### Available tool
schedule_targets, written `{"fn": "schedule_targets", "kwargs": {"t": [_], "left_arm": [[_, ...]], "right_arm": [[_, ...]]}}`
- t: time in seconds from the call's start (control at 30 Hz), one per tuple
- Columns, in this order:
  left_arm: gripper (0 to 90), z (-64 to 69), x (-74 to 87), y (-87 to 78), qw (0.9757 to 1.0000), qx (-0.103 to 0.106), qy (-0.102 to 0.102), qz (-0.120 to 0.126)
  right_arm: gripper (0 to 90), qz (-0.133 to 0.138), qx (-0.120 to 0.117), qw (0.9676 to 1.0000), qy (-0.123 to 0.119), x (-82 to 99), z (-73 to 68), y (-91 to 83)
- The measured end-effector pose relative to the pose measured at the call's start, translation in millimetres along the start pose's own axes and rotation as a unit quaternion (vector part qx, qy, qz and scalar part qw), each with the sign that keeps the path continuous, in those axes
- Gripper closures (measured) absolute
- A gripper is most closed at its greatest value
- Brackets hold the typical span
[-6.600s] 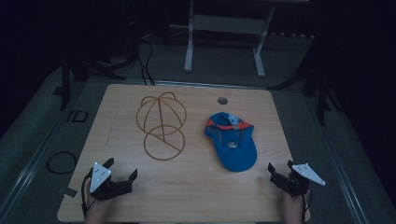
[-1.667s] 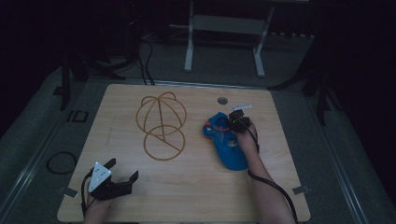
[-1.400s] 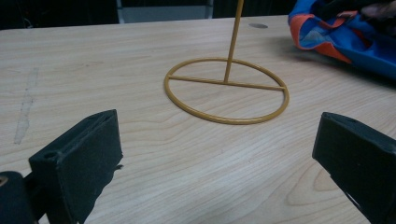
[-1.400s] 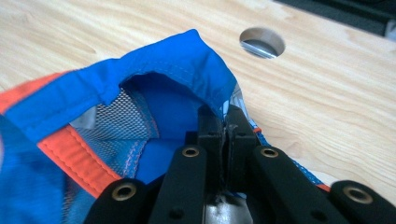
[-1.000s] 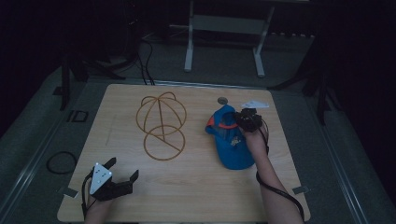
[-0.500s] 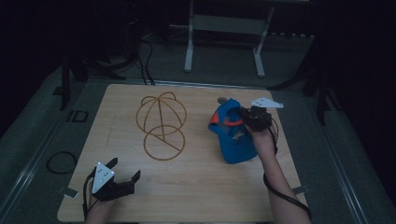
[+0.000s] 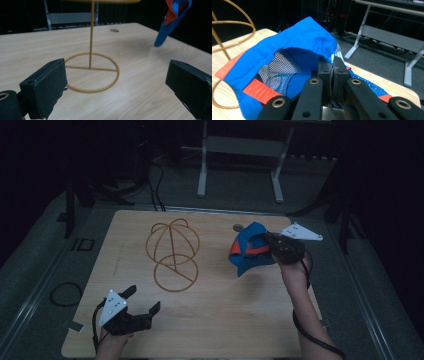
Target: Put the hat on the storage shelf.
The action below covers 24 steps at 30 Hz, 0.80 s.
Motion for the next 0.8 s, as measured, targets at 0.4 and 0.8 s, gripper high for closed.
{"fn": "schedule_targets", "kwargs": {"t": [0.4,0.8], "left_arm": [[4.9,20.3,-58.3,0.4,0.998,0.052,0.031,-0.017],[9.4,55.4,-114.2,20.4,0.9924,0.101,0.07,0.003]], "right_arm": [[87.6,0.03,-0.027,0.9992,-0.005,-5.0,-26.6,-23.7],[87.5,0.047,-0.04,0.9975,-0.033,-8.8,-55.5,-34.2]]}}
Point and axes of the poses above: each handheld gripper's, and its own axes: y roughly forward along the jaws, x roughly out of its underside, z roughly to its right, the point moved 3 cm from there along y, roughly forward along the jaws, and after that the axes turned 8 degrees about y, right-handed, at the moved point
